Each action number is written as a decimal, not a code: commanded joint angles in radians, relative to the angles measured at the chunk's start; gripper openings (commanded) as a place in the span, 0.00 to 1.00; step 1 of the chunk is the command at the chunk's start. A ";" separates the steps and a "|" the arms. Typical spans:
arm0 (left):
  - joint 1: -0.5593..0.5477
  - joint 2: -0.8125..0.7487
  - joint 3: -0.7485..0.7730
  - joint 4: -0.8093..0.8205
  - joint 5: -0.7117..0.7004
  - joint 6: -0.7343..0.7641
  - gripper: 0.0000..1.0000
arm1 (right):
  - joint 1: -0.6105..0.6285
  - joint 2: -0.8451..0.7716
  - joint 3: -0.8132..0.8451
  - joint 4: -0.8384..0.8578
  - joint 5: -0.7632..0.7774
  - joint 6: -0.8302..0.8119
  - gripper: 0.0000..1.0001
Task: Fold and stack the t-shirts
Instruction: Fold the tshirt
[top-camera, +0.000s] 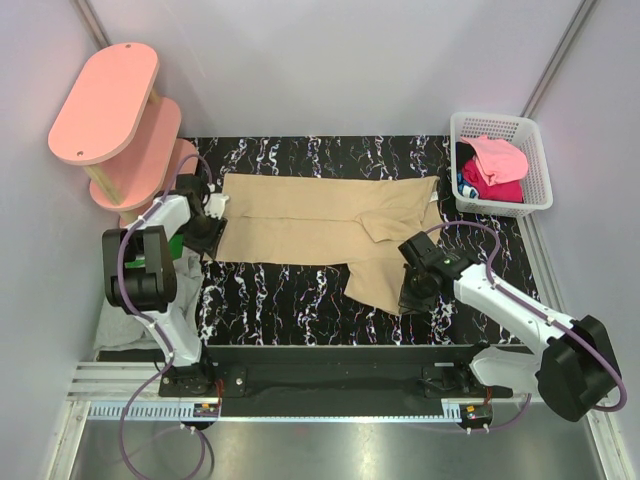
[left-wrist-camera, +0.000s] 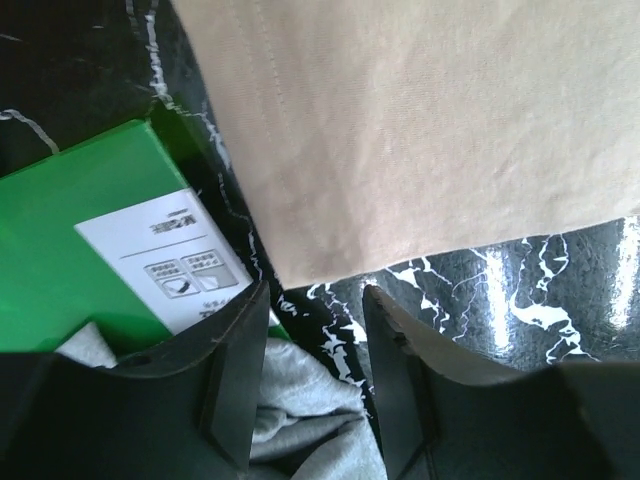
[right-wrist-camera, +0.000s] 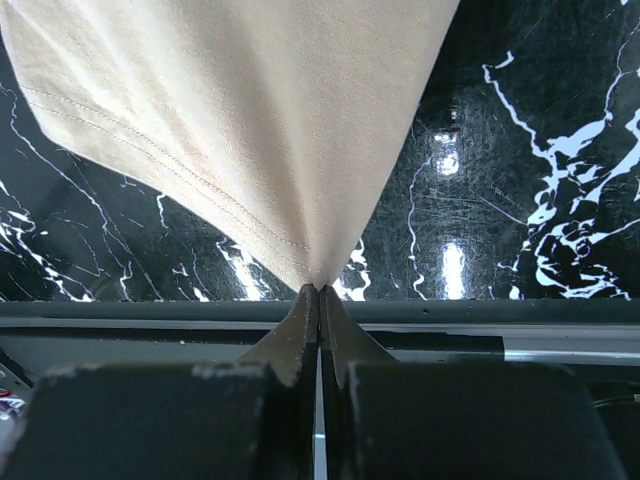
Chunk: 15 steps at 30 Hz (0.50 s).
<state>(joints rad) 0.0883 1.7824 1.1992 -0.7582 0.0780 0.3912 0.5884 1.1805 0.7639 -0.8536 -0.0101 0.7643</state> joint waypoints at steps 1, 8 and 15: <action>-0.001 0.026 0.033 0.007 0.040 -0.014 0.46 | 0.011 -0.025 0.000 -0.016 0.013 0.015 0.00; 0.001 0.025 0.008 0.011 0.025 -0.003 0.45 | 0.010 -0.022 0.002 -0.016 0.012 0.013 0.00; -0.001 0.043 0.004 0.010 0.043 -0.005 0.17 | 0.011 -0.030 0.008 -0.022 0.013 0.015 0.00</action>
<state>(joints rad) 0.0883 1.8172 1.2003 -0.7609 0.0860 0.3840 0.5884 1.1751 0.7639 -0.8547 -0.0101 0.7658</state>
